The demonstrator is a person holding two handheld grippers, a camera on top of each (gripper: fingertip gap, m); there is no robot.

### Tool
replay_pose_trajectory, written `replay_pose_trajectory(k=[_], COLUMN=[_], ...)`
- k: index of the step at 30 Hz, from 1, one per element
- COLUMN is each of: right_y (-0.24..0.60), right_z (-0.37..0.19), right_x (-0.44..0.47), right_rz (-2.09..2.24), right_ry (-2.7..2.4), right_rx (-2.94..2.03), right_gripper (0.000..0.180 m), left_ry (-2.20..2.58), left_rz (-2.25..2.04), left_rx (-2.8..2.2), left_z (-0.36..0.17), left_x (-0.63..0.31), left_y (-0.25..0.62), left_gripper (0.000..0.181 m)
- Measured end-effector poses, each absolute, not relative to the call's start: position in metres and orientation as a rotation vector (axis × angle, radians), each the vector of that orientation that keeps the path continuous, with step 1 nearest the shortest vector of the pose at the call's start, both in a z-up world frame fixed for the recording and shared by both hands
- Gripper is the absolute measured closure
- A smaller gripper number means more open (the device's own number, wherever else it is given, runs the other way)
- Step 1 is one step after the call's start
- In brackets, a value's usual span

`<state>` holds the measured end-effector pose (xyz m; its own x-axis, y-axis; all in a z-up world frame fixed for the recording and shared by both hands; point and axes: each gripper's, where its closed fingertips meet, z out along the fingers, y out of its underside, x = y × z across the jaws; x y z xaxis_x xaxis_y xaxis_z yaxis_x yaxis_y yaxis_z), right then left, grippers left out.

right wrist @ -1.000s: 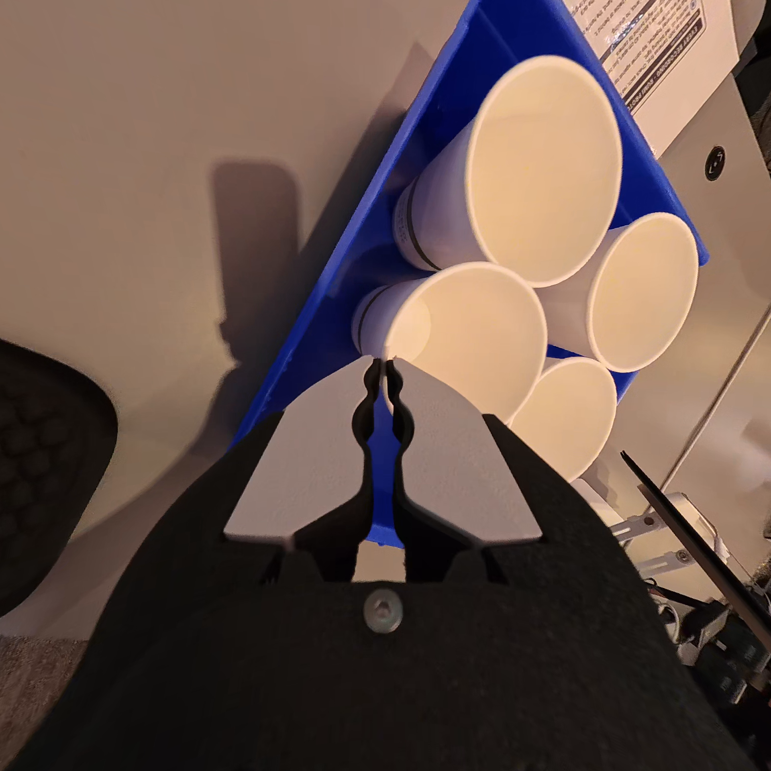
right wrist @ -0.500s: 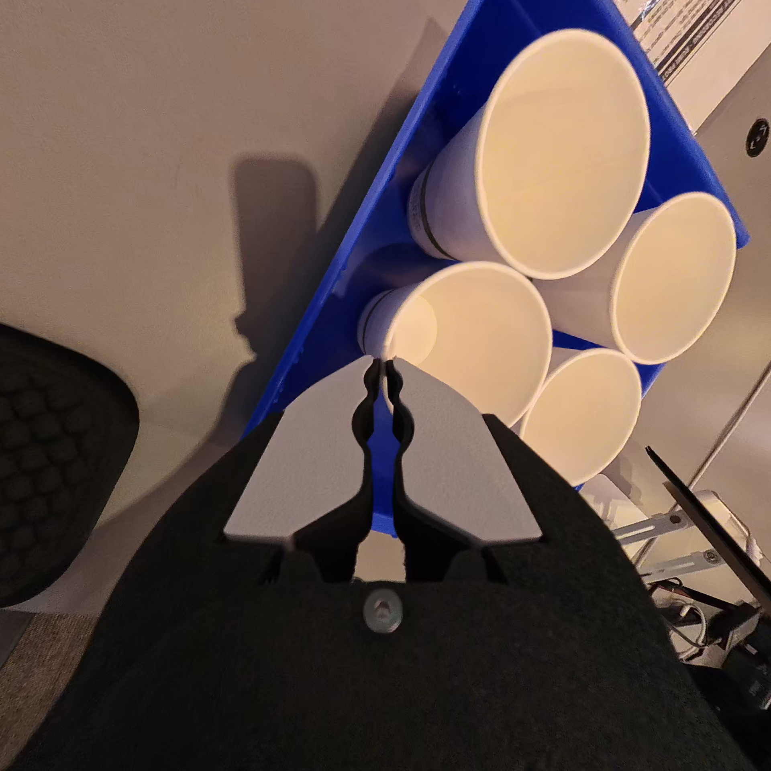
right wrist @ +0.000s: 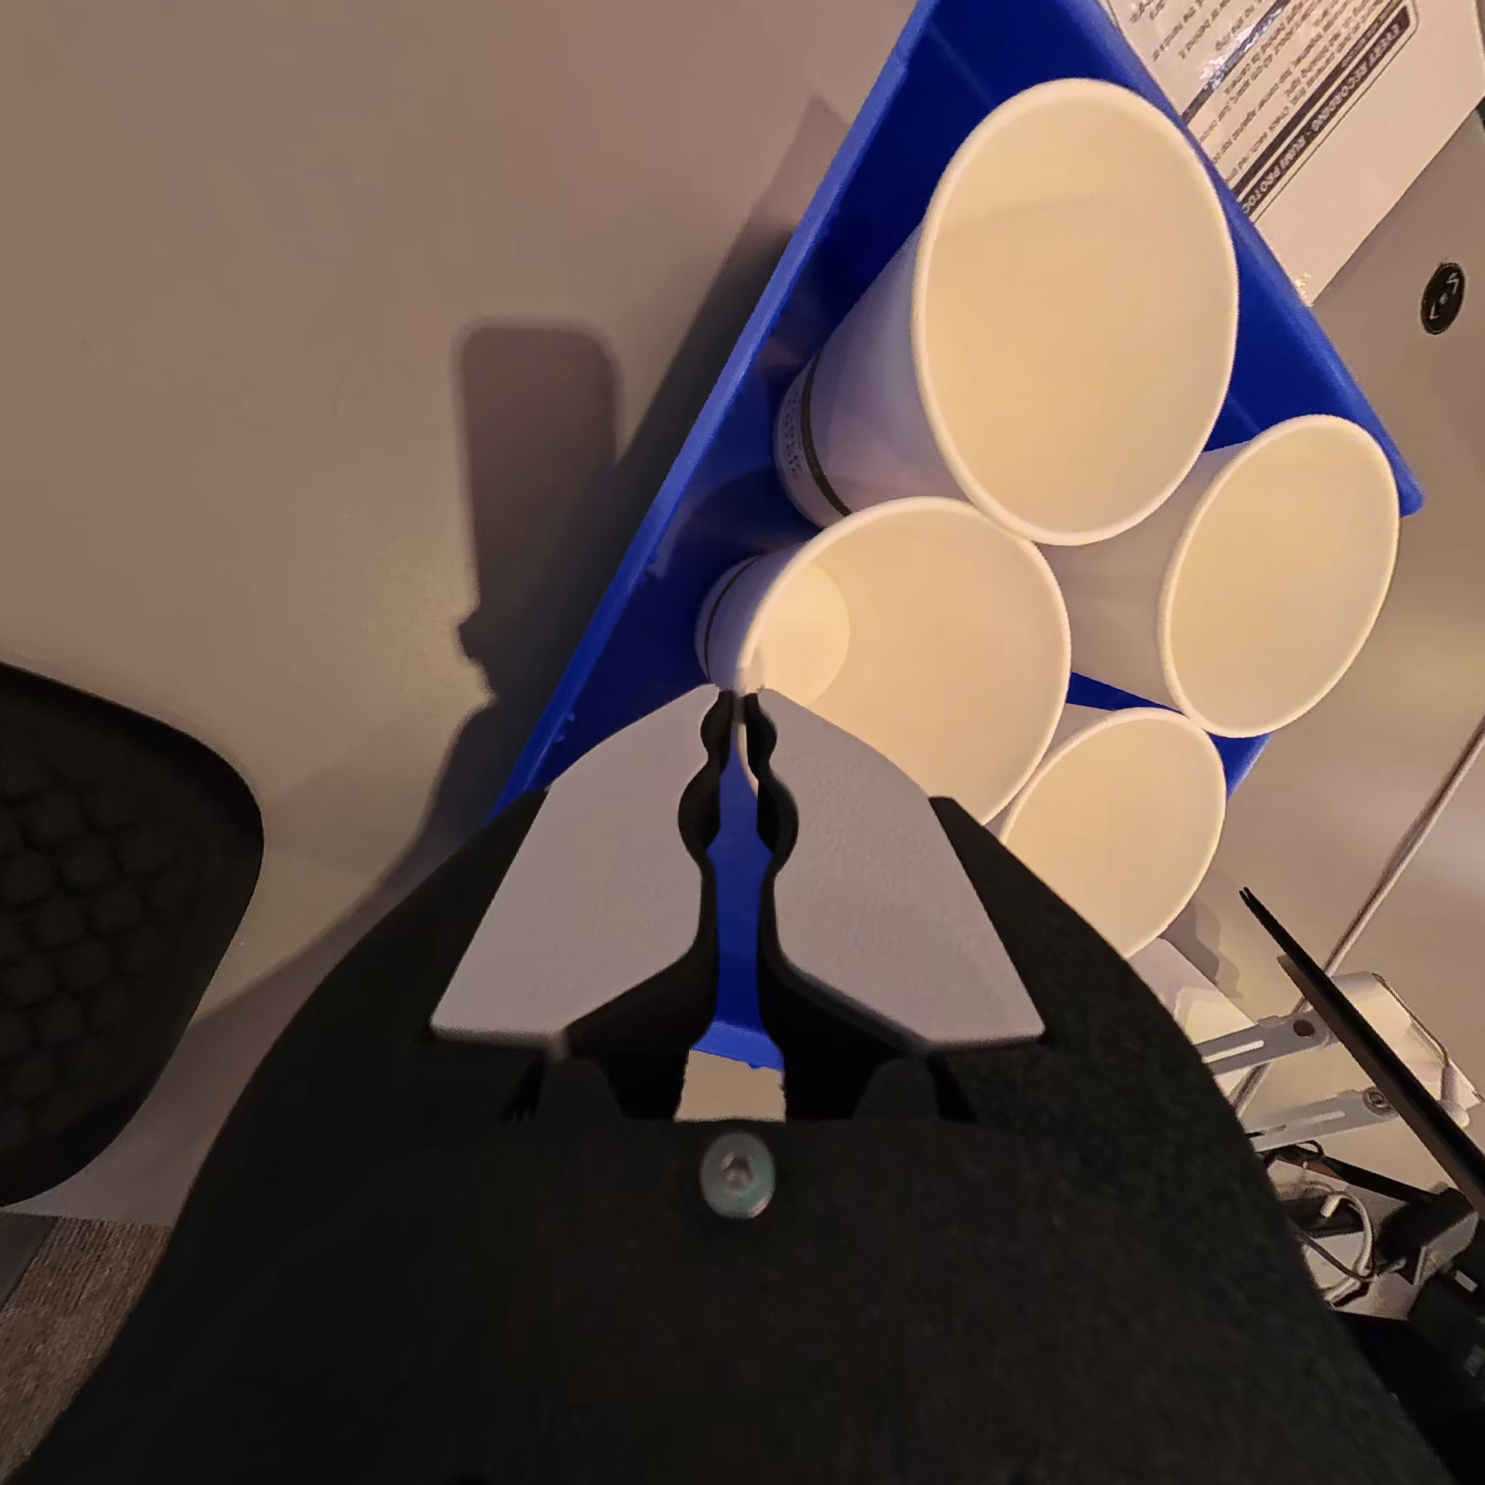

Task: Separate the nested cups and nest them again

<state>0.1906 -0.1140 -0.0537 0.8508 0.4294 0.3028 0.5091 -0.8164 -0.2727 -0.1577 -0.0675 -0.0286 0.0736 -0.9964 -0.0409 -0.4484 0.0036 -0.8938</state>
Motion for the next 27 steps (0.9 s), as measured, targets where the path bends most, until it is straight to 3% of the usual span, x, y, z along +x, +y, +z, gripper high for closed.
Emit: replay_pose_trajectory(k=[4, 12, 17, 27], right_y=[-0.116, -0.121, -0.123, -0.121], right_z=[-0.054, -0.056, -0.065, -0.061], right_x=[0.195, 0.199, 0.199, 0.196], right_rz=[-0.366, -0.429, -0.427, -0.369], right_ry=[-0.707, -0.768, -0.798, -0.792], right_rx=[-2.69, -2.7, -2.73, -2.716], right_gripper=[0.166, 0.164, 0.177, 0.177], left_ry=[1.488, 1.494, 1.495, 1.497], left_rz=[-0.876, -0.877, -0.879, -0.879], left_rx=[-1.559, -1.552, -1.548, -1.55], left_z=[-0.029, -0.028, -0.026, -0.027], left_x=[-0.157, -0.157, -0.157, -0.157], left_y=[-0.068, -0.071, -0.072, -0.072], left_gripper=[0.087, 0.087, 0.087, 0.087])
